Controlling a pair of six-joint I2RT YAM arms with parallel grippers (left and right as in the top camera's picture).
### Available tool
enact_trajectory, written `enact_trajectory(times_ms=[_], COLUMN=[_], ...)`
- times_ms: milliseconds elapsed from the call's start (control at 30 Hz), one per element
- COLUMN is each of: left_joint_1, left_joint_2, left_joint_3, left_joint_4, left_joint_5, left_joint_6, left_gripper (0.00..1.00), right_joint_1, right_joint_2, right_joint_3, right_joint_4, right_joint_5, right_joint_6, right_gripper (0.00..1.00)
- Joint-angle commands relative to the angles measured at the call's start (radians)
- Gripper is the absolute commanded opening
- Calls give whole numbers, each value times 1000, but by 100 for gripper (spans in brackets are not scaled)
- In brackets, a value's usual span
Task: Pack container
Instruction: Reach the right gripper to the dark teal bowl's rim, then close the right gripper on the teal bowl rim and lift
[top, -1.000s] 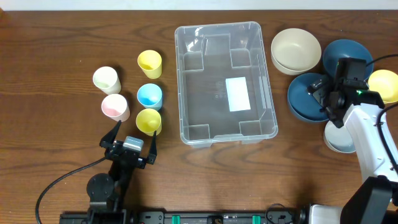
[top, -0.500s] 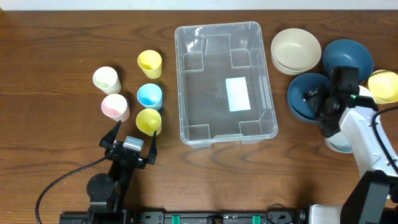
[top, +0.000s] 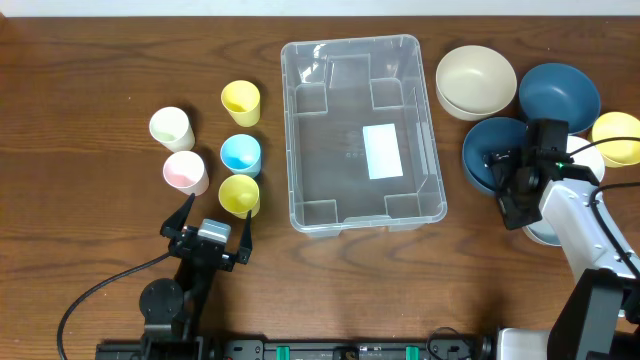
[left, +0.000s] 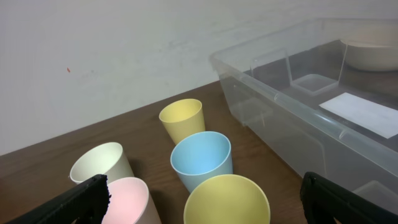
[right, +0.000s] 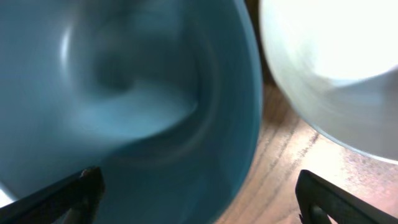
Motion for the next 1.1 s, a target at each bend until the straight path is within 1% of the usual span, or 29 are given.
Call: enact_trajectory(times_ms=[0, 33, 67, 200, 233, 300, 400, 667, 767, 900, 1067], left_joint_1=[6, 6, 6, 6, 6, 6, 6, 6, 6, 6, 6], left_joint_2=[-5, -5, -5, -5, -5, -5, -5, -5, -5, -5, -5], left_joint_3=[-18, -18, -18, -18, -18, -18, -18, -18, -18, -18, -18], left_joint_4=[-34, -34, -34, -34, -34, -34, -34, -34, -34, -34, -34], left_joint_5=[13, 13, 13, 13, 13, 13, 13, 13, 13, 13, 13], left_joint_6=[6, 6, 6, 6, 6, 6, 6, 6, 6, 6, 6], left_gripper=[98, 98, 98, 98, 98, 98, 98, 98, 98, 98, 98], right_joint_1=[7, 7, 7, 7, 7, 7, 7, 7, 7, 5, 5], right_joint_2=[5, 5, 5, 5, 5, 5, 5, 5, 5, 5, 5], right_joint_3=[-6, -6, -6, -12, -14, -19, -21, -52, -70, -76, -76], right_joint_4=[13, 19, 19, 18, 19, 19, 18, 19, 38, 57, 69], right_joint_5=[10, 10, 10, 10, 10, 14, 21, 40, 40, 40, 40], right_joint_6=[28, 29, 37, 55, 55, 61, 65, 65, 93, 109, 109], right_gripper=[97, 89, 86, 84, 82, 73, 71, 71, 71, 66, 52])
